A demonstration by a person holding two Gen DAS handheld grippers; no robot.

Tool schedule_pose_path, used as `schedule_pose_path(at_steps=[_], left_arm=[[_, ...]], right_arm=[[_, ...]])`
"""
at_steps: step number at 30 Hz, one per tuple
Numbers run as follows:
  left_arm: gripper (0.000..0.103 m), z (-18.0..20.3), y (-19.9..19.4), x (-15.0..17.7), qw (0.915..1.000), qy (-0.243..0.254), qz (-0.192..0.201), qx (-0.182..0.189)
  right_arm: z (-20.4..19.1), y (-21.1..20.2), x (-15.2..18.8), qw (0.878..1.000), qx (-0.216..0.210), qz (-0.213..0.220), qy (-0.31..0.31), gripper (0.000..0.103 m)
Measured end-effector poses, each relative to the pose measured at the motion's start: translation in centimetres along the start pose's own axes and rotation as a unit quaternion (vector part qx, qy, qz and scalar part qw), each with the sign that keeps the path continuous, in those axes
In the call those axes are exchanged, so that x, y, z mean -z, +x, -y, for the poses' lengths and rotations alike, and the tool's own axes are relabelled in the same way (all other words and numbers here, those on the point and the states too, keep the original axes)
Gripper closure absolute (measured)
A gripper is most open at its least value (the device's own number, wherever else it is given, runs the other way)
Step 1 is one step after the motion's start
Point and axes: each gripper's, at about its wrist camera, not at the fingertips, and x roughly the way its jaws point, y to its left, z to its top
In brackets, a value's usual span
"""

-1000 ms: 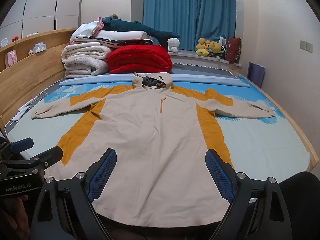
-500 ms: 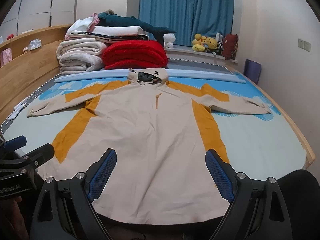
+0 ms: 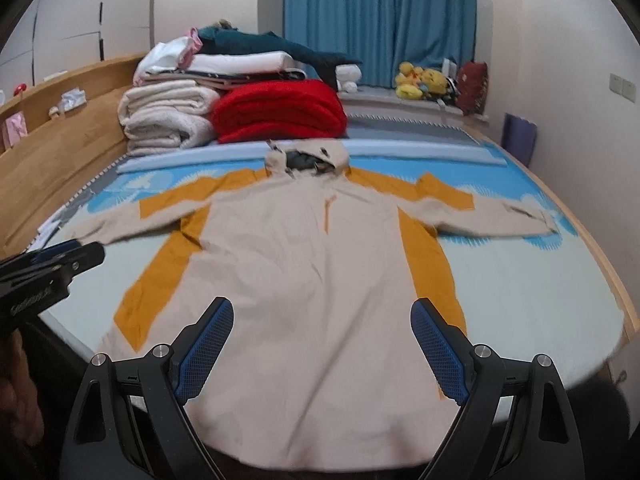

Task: Fold large clothes
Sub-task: 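Grasp the jacket sleeve cuff with the left tool and lift it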

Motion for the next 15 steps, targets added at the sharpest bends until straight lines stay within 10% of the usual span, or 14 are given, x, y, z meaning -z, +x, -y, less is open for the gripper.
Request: schedule_pose_path(at_steps=[15], left_arm=[[0.074, -10.7, 13.4, -13.5, 0.9929, -0.087, 0.035, -0.074]], right_arm=[[-0.5, 8.9, -15.8, 0.996, -0.007, 0.087, -0.02, 0.03]])
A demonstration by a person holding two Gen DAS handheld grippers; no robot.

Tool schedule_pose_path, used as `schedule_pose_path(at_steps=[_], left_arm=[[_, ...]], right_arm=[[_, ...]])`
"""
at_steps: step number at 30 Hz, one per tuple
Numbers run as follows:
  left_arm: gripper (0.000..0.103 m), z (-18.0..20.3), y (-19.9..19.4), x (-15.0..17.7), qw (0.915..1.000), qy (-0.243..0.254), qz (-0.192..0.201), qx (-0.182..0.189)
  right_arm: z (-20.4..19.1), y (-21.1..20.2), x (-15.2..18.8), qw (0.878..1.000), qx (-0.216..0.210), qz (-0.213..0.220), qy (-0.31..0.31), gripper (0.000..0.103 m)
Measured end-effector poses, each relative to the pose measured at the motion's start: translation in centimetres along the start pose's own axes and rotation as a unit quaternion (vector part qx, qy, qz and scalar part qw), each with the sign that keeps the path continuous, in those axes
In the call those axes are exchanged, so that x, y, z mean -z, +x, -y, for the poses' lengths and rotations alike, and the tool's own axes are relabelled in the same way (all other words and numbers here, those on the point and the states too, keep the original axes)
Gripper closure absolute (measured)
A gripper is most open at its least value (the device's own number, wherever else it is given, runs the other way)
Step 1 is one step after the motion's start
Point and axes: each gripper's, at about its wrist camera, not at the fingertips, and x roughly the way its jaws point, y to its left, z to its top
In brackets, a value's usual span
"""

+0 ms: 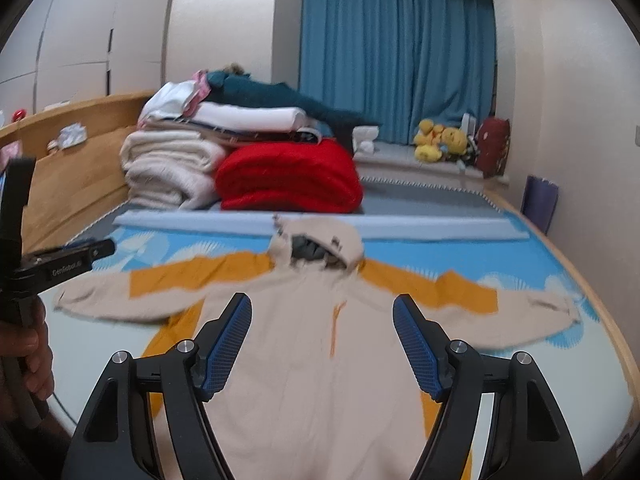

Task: Fold large clothes
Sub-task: 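Grasp the jacket sleeve cuff with the left tool and lift it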

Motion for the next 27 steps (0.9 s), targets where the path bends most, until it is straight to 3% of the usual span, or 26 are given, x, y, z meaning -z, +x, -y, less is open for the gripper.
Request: schedule_pose_path(at_steps=[3, 5, 7, 9, 13, 16, 18, 21, 23, 24, 25, 27], left_arm=[[0.074, -4.2, 4.6, -0.7, 0.9984, -0.035, -0.021, -0.038], [0.074, -7.4, 7.7, -0.3, 0.994, -0.066, -0.045, -0.076], [0.074, -10.9, 10.7, 0.7, 0.9846, -0.099, -0.073, -0.124], [0.074, -15.2, 13.4, 2.5, 0.969, -0.139, -0.1, -0.178], [0.073, -21.8, 16.2, 6.2, 0.9373, -0.198, -0.126, -0.257], [0.073, -26.6, 17.3, 8.9, 0.9065, -0.253, -0.15, -0.303], [0.063, -29.5, 17.3, 10.1, 0.883, -0.301, -0.157, -0.325], [0.052, -32.4, 17.7, 11.0, 0.8644, -0.34, -0.161, -0.333], [0.05, -34.1, 17.7, 11.3, 0.8545, -0.361, -0.161, -0.337], [0.048, -34.6, 17.7, 11.5, 0.8493, -0.373, -0.161, -0.337], [0.047, -35.4, 17.8, 11.8, 0.8427, -0.39, -0.159, -0.335], [0.047, -36.9, 18.2, 12.2, 0.8307, -0.419, -0.159, -0.33]], right_arm=[[0.4, 3.0, -2.3, 1.0, -0.005, 0.006, 0.006, 0.031], [0.5, 4.9, -3.6, 1.0, -0.01, 0.015, 0.005, 0.045], [0.3, 7.0, -4.6, 1.0, -0.018, 0.017, 0.005, 0.066], [0.2, 9.4, -5.3, 0.999, -0.031, 0.013, 0.006, 0.073], [-0.3, 13.2, -5.0, 0.999, -0.046, 0.008, -0.01, 0.072], [-0.7, 15.7, -3.0, 0.998, -0.059, -0.005, -0.024, 0.068], [-1.2, 18.2, -1.6, 0.997, -0.06, -0.042, -0.024, 0.067], [-1.6, 20.8, -0.3, 0.994, -0.074, -0.072, -0.024, 0.062], [-1.9, 22.0, 0.5, 0.994, -0.073, -0.082, -0.03, 0.049], [-2.1, 22.7, 0.9, 0.993, -0.076, -0.088, -0.03, 0.037], [-2.3, 23.4, 1.2, 0.992, -0.078, -0.095, -0.028, 0.033], [-2.8, 24.6, 1.8, 0.99, -0.081, -0.11, -0.027, 0.033]])
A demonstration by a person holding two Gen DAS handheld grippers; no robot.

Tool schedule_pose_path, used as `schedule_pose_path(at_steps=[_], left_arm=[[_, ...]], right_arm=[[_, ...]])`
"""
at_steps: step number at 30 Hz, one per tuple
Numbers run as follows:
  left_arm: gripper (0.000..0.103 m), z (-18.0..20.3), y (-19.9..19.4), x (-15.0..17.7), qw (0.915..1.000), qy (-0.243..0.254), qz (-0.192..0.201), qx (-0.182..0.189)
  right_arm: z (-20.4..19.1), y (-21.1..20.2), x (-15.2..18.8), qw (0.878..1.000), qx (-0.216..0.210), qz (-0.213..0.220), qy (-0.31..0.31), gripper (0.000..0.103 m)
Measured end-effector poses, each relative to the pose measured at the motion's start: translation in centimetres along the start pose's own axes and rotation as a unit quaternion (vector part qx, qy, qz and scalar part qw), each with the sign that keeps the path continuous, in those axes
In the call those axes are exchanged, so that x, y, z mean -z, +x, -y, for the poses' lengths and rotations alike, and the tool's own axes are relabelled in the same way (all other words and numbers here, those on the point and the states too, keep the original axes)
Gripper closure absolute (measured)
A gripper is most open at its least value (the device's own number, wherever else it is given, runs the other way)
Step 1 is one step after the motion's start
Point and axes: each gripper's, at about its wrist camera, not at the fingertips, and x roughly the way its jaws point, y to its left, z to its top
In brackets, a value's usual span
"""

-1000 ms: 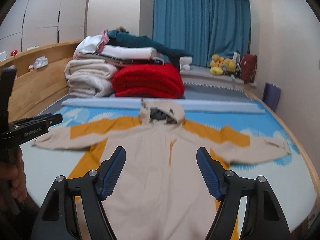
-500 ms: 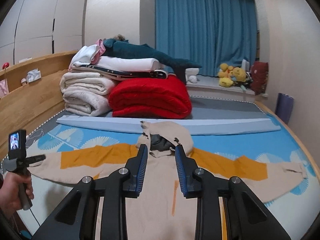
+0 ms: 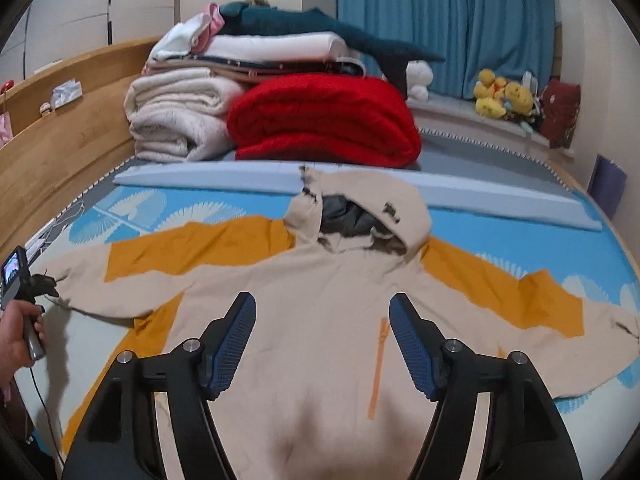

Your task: Fold large clothes

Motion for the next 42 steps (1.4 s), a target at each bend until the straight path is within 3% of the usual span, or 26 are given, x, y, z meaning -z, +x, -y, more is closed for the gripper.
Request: schedule_pose_path(at_steps=[4, 5, 6, 8, 11, 13, 16, 18, 20, 21, 22, 24, 26, 30, 33, 34, 35, 36, 37, 42], left_arm=[[0.048, -0.1, 1.2, -0.6, 0.9999, -0.011, -0.002, 0.006], [0.053, 0.1, 1.2, -0.7, 0.9999, -0.007, 0.001, 0.011], [0.074, 0.4, 1.2, -0.7, 0.9997, -0.002, 0.001, 0.023], [0.103, 1.0, 1.0, -0.6, 0.9993, 0.01, -0.001, 0.036], [0.103, 2.3, -1.2, -0.6, 0.9984, 0.036, 0.036, 0.027], [0.103, 4.0, -3.8, -0.2, 0.9946, 0.068, 0.07, 0.035], [0.103, 7.6, -9.0, 1.3, 0.98, 0.136, 0.123, 0.077], [0.103, 10.1, -12.5, 3.2, 0.9648, 0.185, 0.144, 0.118], [0.103, 12.5, -16.4, 6.1, 0.9444, 0.24, 0.156, 0.161], [0.103, 13.9, -18.7, 8.5, 0.9281, 0.276, 0.159, 0.192], [0.103, 14.8, -20.0, 10.2, 0.9168, 0.299, 0.161, 0.211], [0.103, 16.9, -23.5, 15.4, 0.8825, 0.361, 0.157, 0.258], [0.103, 18.7, -25.7, 19.9, 0.8546, 0.406, 0.144, 0.289], [0.103, 21.1, -28.7, 29.0, 0.7983, 0.492, 0.107, 0.33], [0.103, 22.2, -29.2, 34.6, 0.7648, 0.549, 0.084, 0.326], [0.103, 22.5, -29.1, 35.6, 0.7592, 0.56, 0.076, 0.323], [0.101, 22.8, -29.0, 36.7, 0.755, 0.569, 0.066, 0.32], [0.094, 23.0, -29.0, 37.4, 0.755, 0.573, 0.052, 0.314], [0.093, 23.2, -29.1, 37.5, 0.757, 0.571, 0.042, 0.315], [0.084, 22.5, -31.0, 35.8, 0.7825, 0.532, 0.02, 0.322]], right_arm=[[-0.7, 1.5, 1.0, 1.0, -0.003, -0.019, -0.005, 0.033], [-1.0, 2.0, 1.3, 1.0, -0.004, -0.025, -0.013, 0.033], [-1.3, 2.2, 1.6, 0.999, -0.005, -0.029, -0.019, 0.033], [-1.6, 2.7, 2.1, 0.999, -0.004, -0.036, -0.027, 0.034], [-1.7, 3.2, 2.4, 0.999, -0.009, -0.045, -0.025, 0.05], [-1.6, 3.3, 2.4, 0.998, -0.01, -0.051, -0.024, 0.073], [-1.4, 2.8, 2.5, 0.998, -0.01, -0.055, -0.027, 0.082], [-1.1, 1.9, 2.6, 0.998, -0.003, -0.052, -0.024, 0.082], [-0.4, 0.8, 2.7, 0.999, 0.001, -0.048, -0.015, 0.082], [-0.1, 0.2, 2.7, 0.999, 0.003, -0.044, -0.01, 0.082], [0.2, -0.3, 2.6, 0.999, 0.006, -0.042, -0.006, 0.082], [0.6, -1.1, 2.7, 0.999, 0.008, -0.04, -0.003, 0.082], [1.0, -2.1, 2.8, 0.999, 0.014, -0.034, 0.002, 0.082], [2.0, -4.0, 3.4, 0.999, 0.031, -0.026, 0.009, 0.082], [3.0, -4.9, 3.9, 0.999, 0.039, -0.023, 0.023, 0.082], [3.5, -5.2, 4.2, 0.998, 0.046, -0.022, 0.031, 0.082], [3.8, -5.3, 4.4, 0.998, 0.05, -0.021, 0.036, 0.082], [4.2, -5.4, 4.5, 0.997, 0.054, -0.021, 0.041, 0.082], [4.7, -5.5, 4.6, 0.997, 0.059, -0.024, 0.051, 0.082], [6.4, -5.3, 4.0, 0.994, 0.056, -0.03, 0.084, 0.08]])
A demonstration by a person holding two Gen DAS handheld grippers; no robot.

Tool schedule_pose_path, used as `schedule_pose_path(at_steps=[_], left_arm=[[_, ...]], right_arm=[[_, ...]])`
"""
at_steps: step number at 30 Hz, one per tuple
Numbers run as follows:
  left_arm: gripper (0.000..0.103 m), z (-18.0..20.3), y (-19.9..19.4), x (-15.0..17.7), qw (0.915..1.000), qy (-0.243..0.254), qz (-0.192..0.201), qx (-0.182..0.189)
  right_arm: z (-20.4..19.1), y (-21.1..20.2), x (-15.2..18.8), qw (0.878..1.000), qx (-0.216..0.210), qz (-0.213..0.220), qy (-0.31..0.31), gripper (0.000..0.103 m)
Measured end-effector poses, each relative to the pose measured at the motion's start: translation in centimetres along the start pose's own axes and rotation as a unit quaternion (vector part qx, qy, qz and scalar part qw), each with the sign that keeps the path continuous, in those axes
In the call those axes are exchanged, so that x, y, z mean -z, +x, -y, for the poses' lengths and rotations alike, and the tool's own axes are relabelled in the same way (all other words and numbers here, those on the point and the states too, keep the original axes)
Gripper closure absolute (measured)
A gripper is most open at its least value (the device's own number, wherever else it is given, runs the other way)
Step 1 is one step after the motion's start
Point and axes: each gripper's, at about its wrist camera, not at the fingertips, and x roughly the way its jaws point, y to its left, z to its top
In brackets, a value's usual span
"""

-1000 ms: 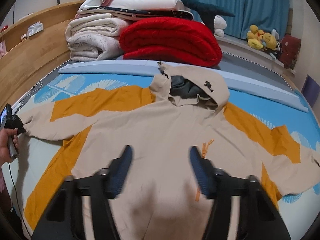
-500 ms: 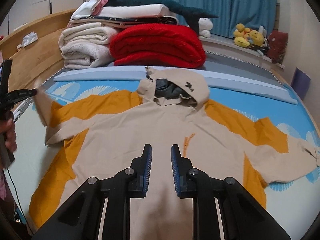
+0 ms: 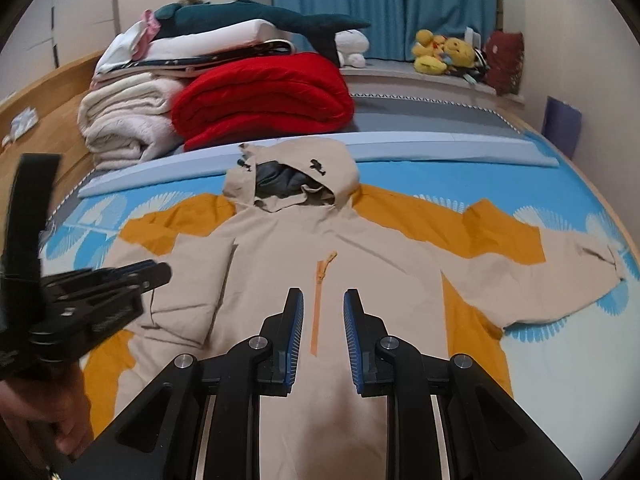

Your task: Fold large clothes

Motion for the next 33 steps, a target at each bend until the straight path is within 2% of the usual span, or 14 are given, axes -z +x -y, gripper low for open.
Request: schedule_pose_path(at_steps=[3, 6, 10, 11, 12, 13, 14, 16, 18, 20, 22, 25, 28, 33], left_arm=[[0.084, -2.2, -1.8, -0.6, 0.9985, -0.035, 0.001, -0.041], [0.084, -4.9, -2.3, -0.7, 0.9951, -0.074, -0.008, -0.065], [0.084, -7.6, -2.1, 0.9, 0.9901, -0.115, 0.006, -0.08], [0.084, -7.9, -1.4, 1.5, 0.99, -0.113, -0.001, -0.085], [0.084, -8.3, 0.1, 1.8, 0.9873, -0.112, -0.037, -0.106], [0.086, -8.6, 0.9, 1.7, 0.9848, -0.121, -0.056, -0.111], [0.088, -9.1, 1.5, 1.5, 0.9833, -0.141, -0.061, -0.097], [0.088, -9.4, 1.9, 0.9, 0.9849, -0.147, -0.06, -0.068], [0.088, -10.0, 1.7, 0.6, 0.9849, -0.15, -0.059, -0.062], [0.088, -11.9, 1.5, 0.2, 0.9798, -0.182, -0.065, -0.052], [0.088, -13.9, 1.5, 0.0, 0.9729, -0.211, -0.069, -0.064], [0.088, -16.7, 1.1, -0.1, 0.9627, -0.24, -0.066, -0.107], [0.088, -18.8, 1.1, 0.1, 0.9555, -0.268, -0.07, -0.101], [0.088, -20.1, 1.3, 0.2, 0.955, -0.27, -0.083, -0.091]], right_arm=[[0.1, 0.0, -0.8, 1.0, -0.009, 0.006, 0.007, 0.08], [-0.8, -0.2, -1.6, 0.999, -0.025, 0.02, 0.004, 0.081], [-2.6, 0.1, -1.8, 0.999, -0.04, 0.032, -0.011, 0.091], [-3.0, 0.3, -1.6, 0.998, -0.044, 0.031, -0.013, 0.091], [-3.3, 0.4, -1.4, 0.998, -0.047, 0.032, -0.016, 0.091], [-3.8, 0.7, -1.1, 0.998, -0.049, 0.029, -0.023, 0.091], [-4.2, 1.2, -0.9, 0.998, -0.049, 0.021, -0.029, 0.091], [-5.0, 2.1, -0.3, 0.997, -0.064, 0.009, -0.039, 0.09], [-5.7, 3.0, 0.2, 0.996, -0.063, 0.002, -0.055, 0.09], [-6.4, 4.0, 0.6, 0.996, -0.063, -0.007, -0.066, 0.09], [-6.9, 5.1, 0.8, 0.995, -0.07, -0.02, -0.064, 0.09], [-8.5, 6.7, 1.0, 0.993, -0.079, -0.033, -0.083, 0.09], [-10.4, 8.2, 1.3, 0.988, -0.097, -0.048, -0.107, 0.089], [-14.8, 10.8, 3.2, 0.973, -0.129, -0.079, -0.172, 0.087]])
